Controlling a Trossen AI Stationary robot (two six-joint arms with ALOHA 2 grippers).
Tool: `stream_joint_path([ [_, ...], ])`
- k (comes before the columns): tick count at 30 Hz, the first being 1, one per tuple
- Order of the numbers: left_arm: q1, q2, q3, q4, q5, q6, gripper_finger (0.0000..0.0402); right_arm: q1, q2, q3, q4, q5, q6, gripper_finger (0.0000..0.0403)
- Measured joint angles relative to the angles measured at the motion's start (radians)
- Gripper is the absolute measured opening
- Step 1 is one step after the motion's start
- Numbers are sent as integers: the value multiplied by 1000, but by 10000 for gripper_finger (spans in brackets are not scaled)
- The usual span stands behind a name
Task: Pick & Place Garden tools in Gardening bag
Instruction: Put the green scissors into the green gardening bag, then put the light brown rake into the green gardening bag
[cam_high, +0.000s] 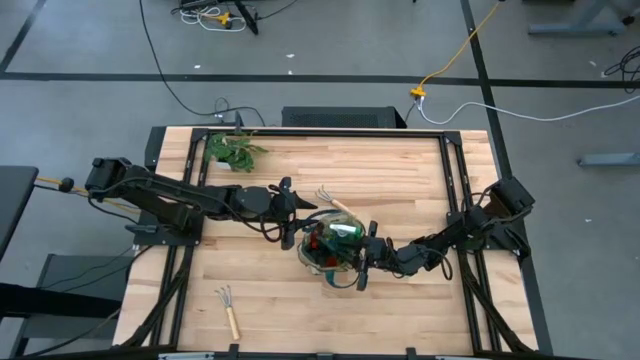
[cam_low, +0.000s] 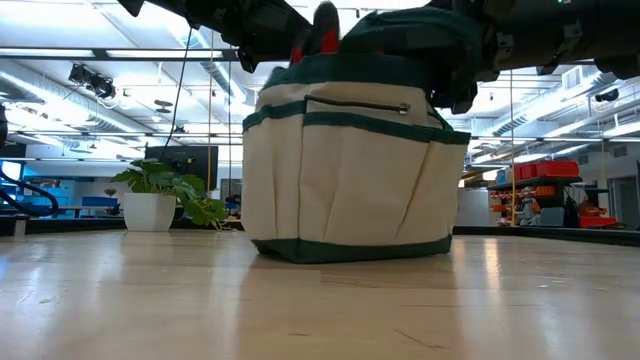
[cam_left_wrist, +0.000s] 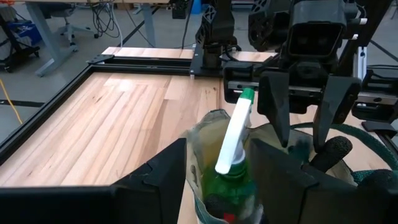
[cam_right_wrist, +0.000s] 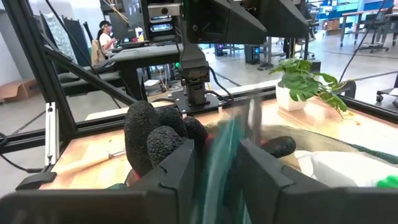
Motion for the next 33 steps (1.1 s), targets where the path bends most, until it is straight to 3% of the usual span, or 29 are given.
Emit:
stream_joint_path([
  [16, 0, 0, 0, 0, 0, -1, 179, 0, 0, 0, 5, 0, -9, 135],
  [28, 0, 0, 0, 1, 0, -2, 179, 0, -3, 0, 196, 2, -164, 135],
  [33, 0, 0, 0, 1, 0, -2, 179, 0, -35, 0, 181, 70, -184, 135],
])
